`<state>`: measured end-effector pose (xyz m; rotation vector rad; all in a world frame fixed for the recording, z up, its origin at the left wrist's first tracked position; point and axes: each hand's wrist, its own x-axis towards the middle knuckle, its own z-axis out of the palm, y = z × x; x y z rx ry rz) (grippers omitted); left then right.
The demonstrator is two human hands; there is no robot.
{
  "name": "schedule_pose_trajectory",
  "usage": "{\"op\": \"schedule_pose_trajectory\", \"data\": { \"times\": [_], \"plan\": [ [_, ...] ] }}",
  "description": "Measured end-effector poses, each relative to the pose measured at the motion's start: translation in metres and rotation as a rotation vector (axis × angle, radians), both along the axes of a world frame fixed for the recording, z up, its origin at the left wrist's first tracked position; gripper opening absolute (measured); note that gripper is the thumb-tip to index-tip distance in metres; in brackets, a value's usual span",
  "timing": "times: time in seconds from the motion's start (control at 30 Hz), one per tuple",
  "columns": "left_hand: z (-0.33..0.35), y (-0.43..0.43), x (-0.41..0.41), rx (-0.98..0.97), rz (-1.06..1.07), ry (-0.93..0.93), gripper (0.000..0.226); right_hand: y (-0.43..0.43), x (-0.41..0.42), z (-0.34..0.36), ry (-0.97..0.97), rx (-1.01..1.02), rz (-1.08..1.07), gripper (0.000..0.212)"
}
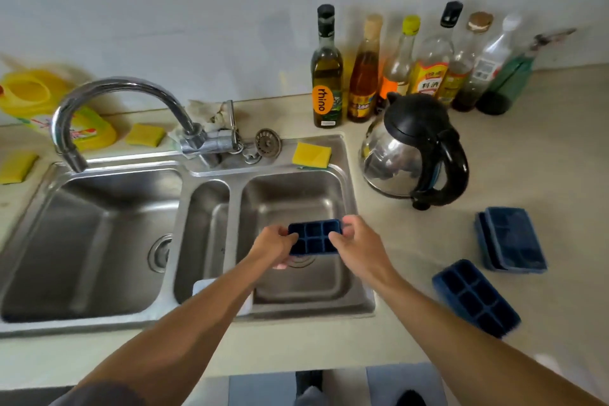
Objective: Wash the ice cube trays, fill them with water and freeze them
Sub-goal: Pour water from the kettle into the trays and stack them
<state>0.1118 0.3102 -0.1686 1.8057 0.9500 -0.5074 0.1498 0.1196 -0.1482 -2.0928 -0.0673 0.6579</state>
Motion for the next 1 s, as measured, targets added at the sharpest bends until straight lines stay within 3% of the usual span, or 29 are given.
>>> {"op": "schedule_pose_trajectory", "data": {
  "times": [0.27, 0.47, 0.63, 0.8, 0.9, 1.0],
  "plan": [
    [-0.072, 0.058, 0.02, -0.02, -0.148, 0.102, 0.016, 0.069, 0.012, -0.089, 0.229, 0.012, -0.116, 0.019],
    [-0.103, 0.064, 0.033, -0.004, -0.236, 0.177, 0.02, 0.078, 0.02, -0.126, 0.315, -0.022, -0.136, 0.02],
    [-0.126, 0.061, 0.031, 0.039, -0.259, 0.21, 0.025, 0.081, 0.022, -0.141, 0.361, -0.039, -0.1, 0.037],
    [-0.119, 0.058, 0.029, 0.107, -0.252, 0.193, 0.032, 0.072, 0.019, -0.138, 0.338, -0.028, -0.107, 0.031],
    [-0.101, 0.057, 0.03, 0.153, -0.2, 0.141, 0.04, 0.066, 0.016, -0.122, 0.289, -0.029, -0.101, 0.014],
    [-0.076, 0.053, 0.03, 0.193, -0.137, 0.039, 0.034, 0.059, 0.012, -0.094, 0.198, -0.031, -0.049, 0.032]
  ]
}}
